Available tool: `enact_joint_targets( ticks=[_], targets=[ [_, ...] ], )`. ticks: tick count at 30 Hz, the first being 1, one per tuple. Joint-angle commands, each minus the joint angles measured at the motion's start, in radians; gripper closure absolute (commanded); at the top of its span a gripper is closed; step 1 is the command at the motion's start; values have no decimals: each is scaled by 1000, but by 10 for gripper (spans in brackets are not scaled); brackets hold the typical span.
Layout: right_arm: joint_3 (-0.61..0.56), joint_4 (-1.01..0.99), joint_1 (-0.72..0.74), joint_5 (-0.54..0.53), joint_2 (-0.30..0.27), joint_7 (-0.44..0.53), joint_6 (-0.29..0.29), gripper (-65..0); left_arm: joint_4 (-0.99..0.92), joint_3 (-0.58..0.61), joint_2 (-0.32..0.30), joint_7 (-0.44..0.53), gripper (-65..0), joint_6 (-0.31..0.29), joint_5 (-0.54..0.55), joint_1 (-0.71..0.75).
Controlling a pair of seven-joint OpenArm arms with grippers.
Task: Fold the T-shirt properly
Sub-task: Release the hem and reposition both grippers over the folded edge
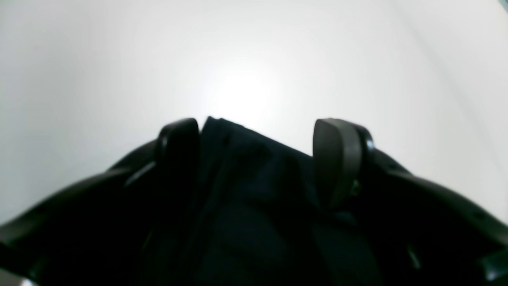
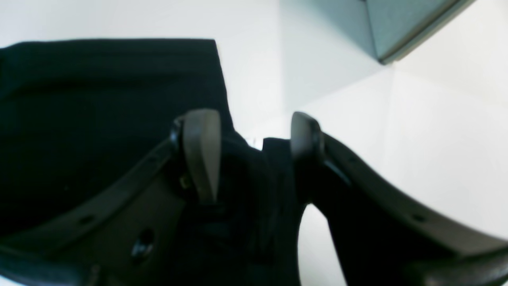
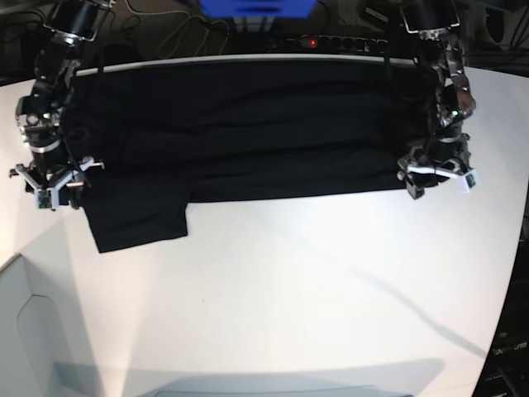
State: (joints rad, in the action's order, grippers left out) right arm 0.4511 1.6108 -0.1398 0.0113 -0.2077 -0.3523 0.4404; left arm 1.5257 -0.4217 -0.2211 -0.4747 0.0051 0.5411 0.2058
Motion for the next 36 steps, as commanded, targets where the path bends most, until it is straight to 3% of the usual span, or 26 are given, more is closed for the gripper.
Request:
enact_joint_targets(
  ticks=[1, 10, 17, 36],
  targets=[
    [4, 16, 9, -12, -17, 26, -7, -295, 16, -3, -14, 21, -430, -3, 3, -3],
    [2, 16, 33, -12, -12, 26, -7, -295, 16, 7, -14, 20, -424, -3, 3, -3],
    [-31, 16, 36, -12, -17, 26, -7, -295, 16, 44, -14, 27, -238, -3, 3, 1],
    [-31, 16, 50, -12, -14, 26, -7, -295, 43, 40, -14, 21, -235, -1, 6, 31]
  ],
)
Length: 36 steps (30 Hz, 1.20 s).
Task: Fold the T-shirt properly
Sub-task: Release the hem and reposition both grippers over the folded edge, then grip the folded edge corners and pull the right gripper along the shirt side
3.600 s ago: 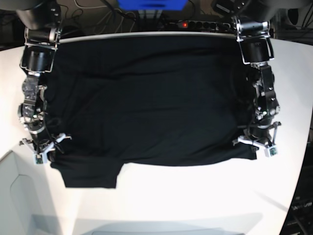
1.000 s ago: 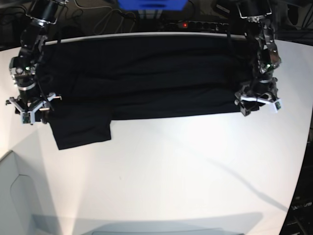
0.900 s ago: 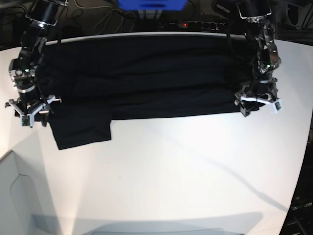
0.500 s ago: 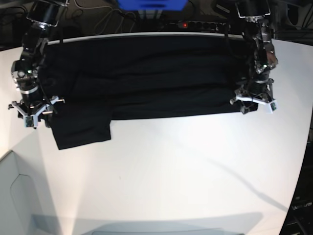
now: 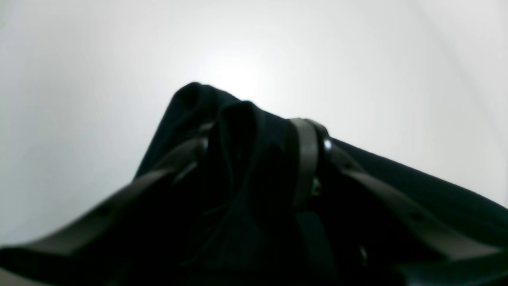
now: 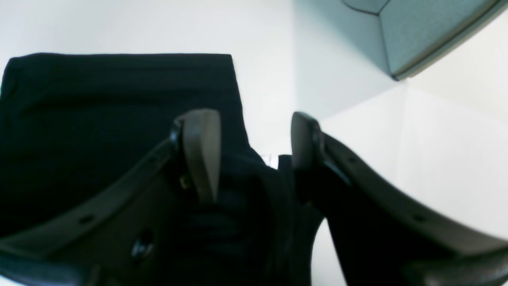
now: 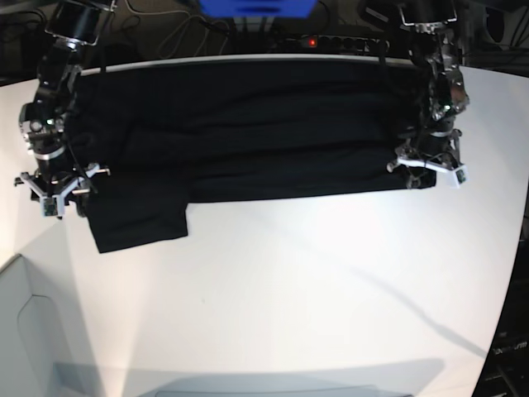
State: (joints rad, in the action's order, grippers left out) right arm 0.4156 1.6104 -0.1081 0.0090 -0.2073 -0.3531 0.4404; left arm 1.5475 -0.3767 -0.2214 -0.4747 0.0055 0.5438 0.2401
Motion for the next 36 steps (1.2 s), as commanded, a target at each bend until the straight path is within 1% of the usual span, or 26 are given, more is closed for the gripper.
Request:
enact_joint_targets(
  ticks=[1, 3, 5, 11, 13, 16, 19, 21, 24, 28, 31, 36],
  targets=[
    [4, 17, 26, -10, -13, 27, -7, -295, 21, -5, -14, 21, -234, -2, 2, -3],
    [4, 17, 31, -10, -13, 27, -7, -296, 21, -5, -14, 21, -233, -2, 2, 0],
    [4, 17, 32, -10, -14, 27, -7, -296, 21, -5, -14, 21, -212, -2, 2, 2],
    [4, -8, 75, -10, -13, 27, -7, -298, 20, -5, -14, 21, -65, -2, 2, 2],
    [4, -54, 103, -10, -17, 27, -7, -299, 20, -8, -14, 21, 0, 0, 6, 3],
    [2, -147, 158, -10, -21, 22, -7, -310, 21, -12, -14, 20, -4, -2, 8, 3],
    [-2, -221, 210, -10, -45, -41, -7, -359, 35, -14, -14, 20, 0, -2, 2, 3],
    [-30, -269, 247, -10, -48, -82, -7, -384, 48, -14, -14, 20, 0, 0, 2, 14],
    [-65, -298, 265, -10, -59, -116, -7, -388, 74, -14, -14, 20, 0, 3, 2, 15],
    [-120, -298, 262, -10, -59, -125, -7, -390, 86, -14, -14, 20, 0, 4, 2, 15],
    [-126, -305, 259, -10, -57, -125, -7, -390, 84, -14, -14, 20, 0, 4, 2, 17],
    [-117, -388, 267, -8, -59, -125, -10, -391, 81, -15, -14, 20, 0, 4, 2, 18]
  ],
)
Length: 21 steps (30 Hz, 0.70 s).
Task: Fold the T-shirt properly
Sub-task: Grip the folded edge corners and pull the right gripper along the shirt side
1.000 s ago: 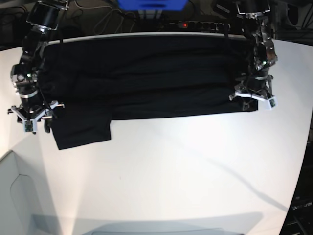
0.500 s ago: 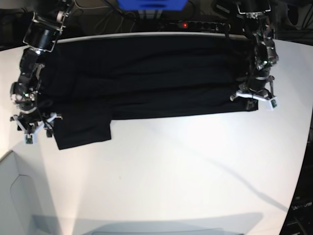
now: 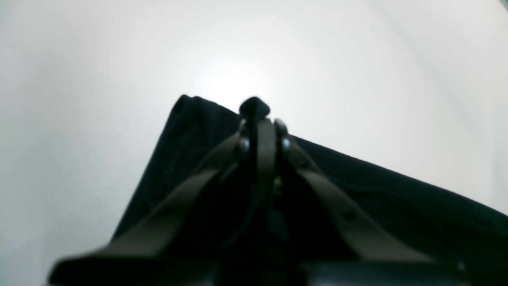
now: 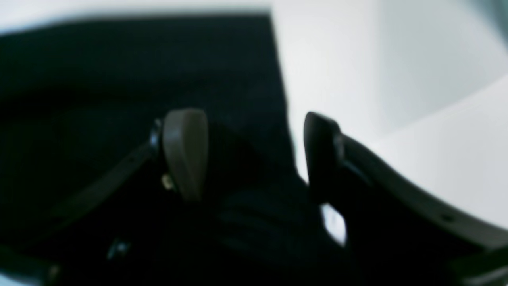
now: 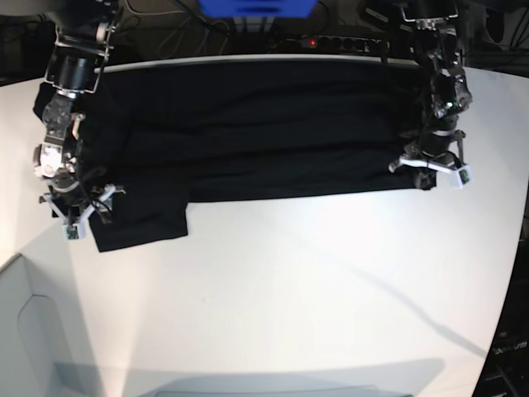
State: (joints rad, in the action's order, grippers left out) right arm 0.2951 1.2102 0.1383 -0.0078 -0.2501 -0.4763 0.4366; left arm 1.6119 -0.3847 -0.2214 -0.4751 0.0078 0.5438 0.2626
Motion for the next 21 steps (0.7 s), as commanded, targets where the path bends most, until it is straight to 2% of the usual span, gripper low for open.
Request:
enact_joint_targets(
  ticks=[1, 8, 10, 12, 16, 19, 21],
  targets=[
    [3, 0, 21, 9, -18, -2, -6, -391, 17, -7, -14, 20, 0, 2, 2, -4],
    [-4, -11, 11, 9, -28, -3, -3, -387, 20, -7, -14, 25, 0, 2, 2, 4],
    [-4, -13, 11, 9, -27, -45, -2, -370, 20, -7, -14, 28, 0, 2, 2, 8],
    [-20, -13, 19, 7, -25, -81, 12, -322, 20, -10, -14, 28, 0, 2, 2, 8],
    [-46, -10, 36, 7, -25, -111, 110, -151, 20, -49, -14, 22, 0, 2, 8, 8],
    [-44, -11, 44, 7, -25, -111, 120, -26, 21, -50, -14, 22, 0, 2, 9, 8],
    [-44, -7, 47, 7, -25, -111, 120, 0, 21, -56, -14, 22, 0, 2, 9, 8]
  ],
)
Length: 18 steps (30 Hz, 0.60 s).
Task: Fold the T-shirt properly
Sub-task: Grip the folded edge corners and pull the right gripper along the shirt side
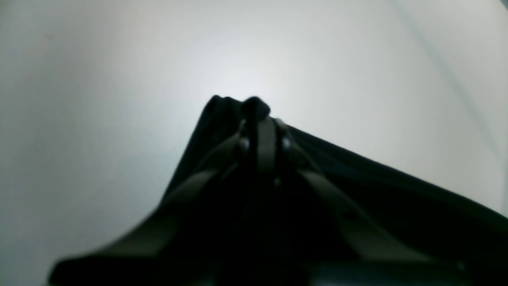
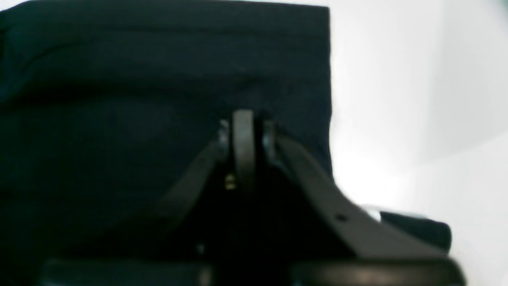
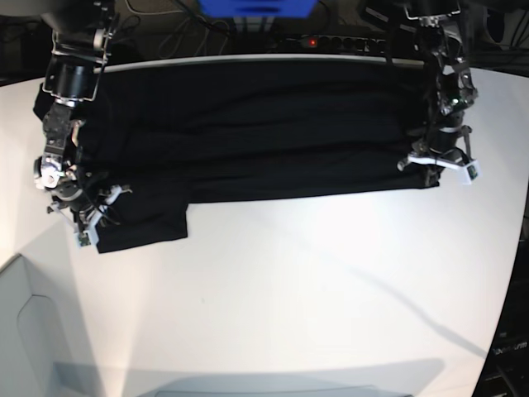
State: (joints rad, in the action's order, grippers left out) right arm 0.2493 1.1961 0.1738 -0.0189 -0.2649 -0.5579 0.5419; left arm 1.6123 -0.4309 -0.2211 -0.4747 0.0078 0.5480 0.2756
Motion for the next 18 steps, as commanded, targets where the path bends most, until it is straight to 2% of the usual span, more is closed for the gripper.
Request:
enact_joint_targets(
  ticks=[1, 12, 18],
  targets=[
    [3, 12, 11, 18, -12, -29, 16, 0, 21, -12, -14, 21, 0, 2, 5, -5],
    [9, 341, -10, 18, -10, -27, 17, 0, 107, -16, -14, 21, 0, 2, 5, 4],
    [104, 434, -61, 20, 26, -32, 13, -5, 128, -16, -14, 21, 0, 2, 5, 9]
  ],
)
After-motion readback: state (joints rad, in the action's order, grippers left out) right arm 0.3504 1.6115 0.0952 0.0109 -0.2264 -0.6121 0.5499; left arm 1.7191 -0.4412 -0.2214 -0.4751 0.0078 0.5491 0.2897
